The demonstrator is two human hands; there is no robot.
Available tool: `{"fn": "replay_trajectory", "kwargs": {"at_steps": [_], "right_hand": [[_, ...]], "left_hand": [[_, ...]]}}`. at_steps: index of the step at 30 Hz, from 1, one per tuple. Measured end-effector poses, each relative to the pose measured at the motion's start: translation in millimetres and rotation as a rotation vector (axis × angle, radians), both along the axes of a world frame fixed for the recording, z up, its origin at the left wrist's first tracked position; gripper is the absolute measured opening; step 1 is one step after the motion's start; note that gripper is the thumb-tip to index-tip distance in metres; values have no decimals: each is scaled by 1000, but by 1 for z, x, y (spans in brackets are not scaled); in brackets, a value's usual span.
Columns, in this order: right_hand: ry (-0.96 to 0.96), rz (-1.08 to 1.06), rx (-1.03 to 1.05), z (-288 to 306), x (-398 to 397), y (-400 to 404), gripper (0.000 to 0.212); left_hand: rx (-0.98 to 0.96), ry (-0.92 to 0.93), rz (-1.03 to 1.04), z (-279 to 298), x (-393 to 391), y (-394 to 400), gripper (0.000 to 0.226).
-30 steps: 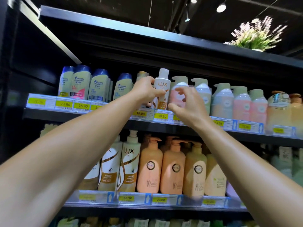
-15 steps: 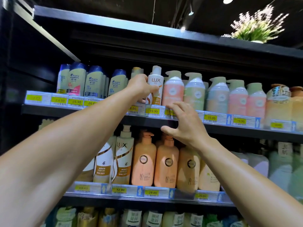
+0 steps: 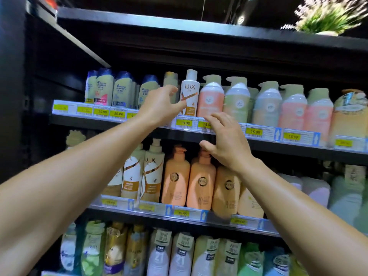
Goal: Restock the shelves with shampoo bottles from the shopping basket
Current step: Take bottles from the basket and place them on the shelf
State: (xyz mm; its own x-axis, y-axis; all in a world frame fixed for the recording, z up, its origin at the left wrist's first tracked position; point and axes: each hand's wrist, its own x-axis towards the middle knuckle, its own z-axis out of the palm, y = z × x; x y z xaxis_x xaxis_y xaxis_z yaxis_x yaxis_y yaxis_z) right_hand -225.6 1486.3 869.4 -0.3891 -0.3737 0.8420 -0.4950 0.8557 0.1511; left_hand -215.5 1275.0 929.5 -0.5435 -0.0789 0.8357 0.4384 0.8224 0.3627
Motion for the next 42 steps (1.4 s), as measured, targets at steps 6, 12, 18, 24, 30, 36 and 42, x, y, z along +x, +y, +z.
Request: {"fn": "replay_trajectory", "kwargs": {"at_steps": [6,12,18,24,30,36,42], "right_hand": [[-53,-30,1,-26,21,14,72],[-163,-27,-21,-73,65,22,71],[-323,-28,8,-146,126,45,74],[-531,-68,-8,-232,212,98,76],[-762,-123,14,-333,297,168,77],[-989,-190,17,-436,365,255,75],[-1221,-250,-60,-527,406,363,73]], "left_hand": [[-303,9,149,-74,34,-5,66],[-438,-55,182,-141,78,10,71],[-449,-114,106,-222,143,30,70],[-462,-273,10,-310,220,72,71],[-501,-437,-173,-393,296,142,70],[-568,-600,-317,-480,351,220,69],[-621,-815,-384,-562,377,318,71]]}}
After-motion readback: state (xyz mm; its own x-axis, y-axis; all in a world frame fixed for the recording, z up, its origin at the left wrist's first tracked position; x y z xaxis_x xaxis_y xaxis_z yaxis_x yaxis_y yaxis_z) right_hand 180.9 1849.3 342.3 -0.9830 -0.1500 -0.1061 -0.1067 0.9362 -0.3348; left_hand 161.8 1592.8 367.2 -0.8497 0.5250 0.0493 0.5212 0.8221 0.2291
